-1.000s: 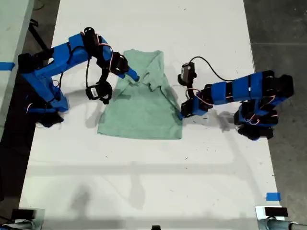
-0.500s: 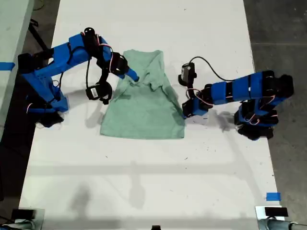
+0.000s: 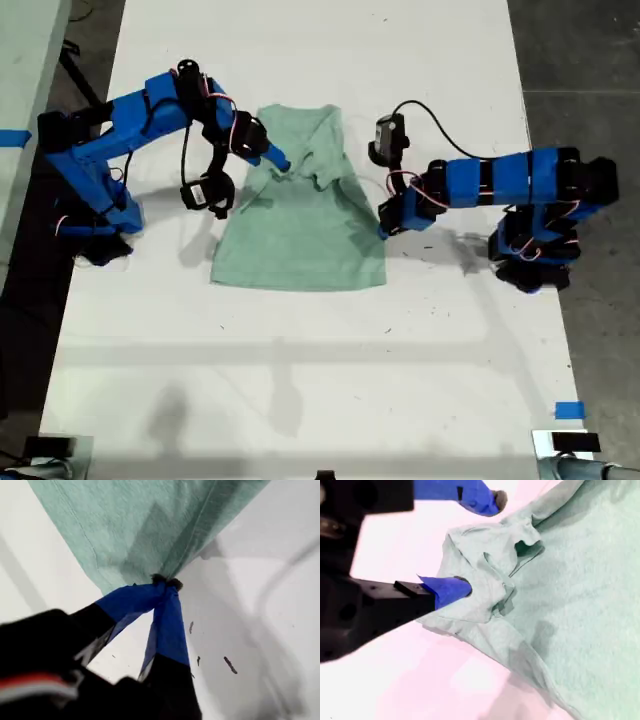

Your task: Fold t-shirt

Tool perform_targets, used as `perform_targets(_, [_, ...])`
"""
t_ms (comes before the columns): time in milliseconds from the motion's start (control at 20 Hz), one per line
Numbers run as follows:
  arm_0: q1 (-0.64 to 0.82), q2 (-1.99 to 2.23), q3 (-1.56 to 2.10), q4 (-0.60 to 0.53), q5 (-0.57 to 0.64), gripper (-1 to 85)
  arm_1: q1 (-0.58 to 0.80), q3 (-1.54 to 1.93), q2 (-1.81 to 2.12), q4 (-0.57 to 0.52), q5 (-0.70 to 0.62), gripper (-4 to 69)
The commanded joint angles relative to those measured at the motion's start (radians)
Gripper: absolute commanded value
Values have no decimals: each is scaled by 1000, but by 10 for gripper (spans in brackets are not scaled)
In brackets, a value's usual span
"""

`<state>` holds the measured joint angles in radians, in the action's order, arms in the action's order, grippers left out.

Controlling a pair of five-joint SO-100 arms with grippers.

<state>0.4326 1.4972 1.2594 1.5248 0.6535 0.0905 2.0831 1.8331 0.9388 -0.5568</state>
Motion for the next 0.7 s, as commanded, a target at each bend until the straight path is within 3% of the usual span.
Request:
perform_targets(0, [14, 64, 0, -17, -3, 269, 3, -44, 61, -3, -9, 3])
perform_targets(50, [14, 64, 2, -17, -3, 270, 5, -40, 63, -3, -6, 29])
perform_targets(150, [15, 64, 2, -17, -3, 270, 6, -41, 63, 2, -6, 183])
perform_targets(250, [15, 64, 2, -17, -3, 270, 8, -54, 67, 21, -8, 246])
perform_targets(450, [17, 64, 3, -18, -3, 270, 12, -61, 80, 41, -17, 260])
perform_targets(650, [17, 66, 5, -18, -3, 271, 21, 17, 77, -31, -25, 258])
